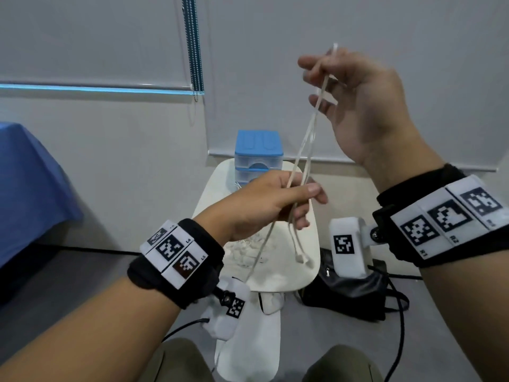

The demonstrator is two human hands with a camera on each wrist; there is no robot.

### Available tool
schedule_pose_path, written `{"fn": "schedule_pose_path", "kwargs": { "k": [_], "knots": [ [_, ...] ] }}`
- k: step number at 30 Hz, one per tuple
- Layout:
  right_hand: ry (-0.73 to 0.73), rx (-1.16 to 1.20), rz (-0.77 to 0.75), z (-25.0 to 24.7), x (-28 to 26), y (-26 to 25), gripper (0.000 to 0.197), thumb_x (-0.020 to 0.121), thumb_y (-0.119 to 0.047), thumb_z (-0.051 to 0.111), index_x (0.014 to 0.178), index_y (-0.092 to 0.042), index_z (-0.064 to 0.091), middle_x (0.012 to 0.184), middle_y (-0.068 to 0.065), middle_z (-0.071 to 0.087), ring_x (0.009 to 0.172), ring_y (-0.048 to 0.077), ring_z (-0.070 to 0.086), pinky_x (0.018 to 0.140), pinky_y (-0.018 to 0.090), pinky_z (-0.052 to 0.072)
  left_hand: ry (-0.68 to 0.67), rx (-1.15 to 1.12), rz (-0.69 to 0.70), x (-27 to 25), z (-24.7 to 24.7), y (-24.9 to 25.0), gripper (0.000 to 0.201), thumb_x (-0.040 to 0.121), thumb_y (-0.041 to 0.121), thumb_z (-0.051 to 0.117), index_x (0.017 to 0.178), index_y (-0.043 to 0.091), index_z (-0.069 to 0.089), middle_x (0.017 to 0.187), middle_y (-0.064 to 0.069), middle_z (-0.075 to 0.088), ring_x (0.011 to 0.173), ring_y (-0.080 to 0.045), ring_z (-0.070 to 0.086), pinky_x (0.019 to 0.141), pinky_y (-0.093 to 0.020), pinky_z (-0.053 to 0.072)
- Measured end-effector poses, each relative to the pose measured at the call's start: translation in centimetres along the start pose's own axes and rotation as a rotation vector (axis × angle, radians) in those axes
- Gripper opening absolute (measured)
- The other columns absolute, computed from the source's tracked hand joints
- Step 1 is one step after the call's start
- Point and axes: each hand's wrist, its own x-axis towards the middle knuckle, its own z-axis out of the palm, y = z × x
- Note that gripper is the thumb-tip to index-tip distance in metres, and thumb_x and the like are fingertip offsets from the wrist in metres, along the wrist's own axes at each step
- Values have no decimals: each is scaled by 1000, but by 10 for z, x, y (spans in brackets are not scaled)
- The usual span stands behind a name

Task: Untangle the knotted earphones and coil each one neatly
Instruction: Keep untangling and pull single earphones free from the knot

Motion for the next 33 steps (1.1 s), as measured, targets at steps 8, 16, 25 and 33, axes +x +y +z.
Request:
{"fn": "schedule_pose_path", "kwargs": {
  "k": [8, 16, 25, 33],
  "knots": [
    [757, -89, 276, -90, 2, 71, 18, 89, -13, 59, 73, -18, 65, 66, -3, 63, 56, 9, 59, 57, 25, 38, 155, -38, -41, -22, -35, 6, 34, 108, 26, 47, 83, 10, 62, 52, 4, 36, 41, -11, 35, 64, -28, 53],
    [510, -558, 803, -125, -58, 147, 17, 84, -17, 59, 67, -14, 58, 70, 7, 61, 58, 21, 55, 61, 30, 36, 188, -30, 68, -28, -47, 50, 36, 108, 30, 45, 80, 13, 61, 52, 6, 31, 40, -8, 29, 58, -25, 48],
    [-158, -61, 403, -42, -53, 83, 40, 95, -57, 47, 101, -24, 70, 105, -3, 71, 104, 17, 61, 87, 39, 41, 145, 24, 175, 3, -21, 83, 32, 111, 25, 42, 90, 9, 60, 58, 3, 37, 44, -11, 34, 59, -25, 49],
    [-593, -100, 387, 8, -63, 76, 23, 96, -8, 65, 117, 1, 60, 79, 17, 64, 89, 31, 72, 103, 56, 46, 254, 3, 277, 7, -36, 94, 28, 110, 19, 45, 97, 7, 66, 73, -2, 57, 64, -15, 59, 76, -32, 58]
  ]
}}
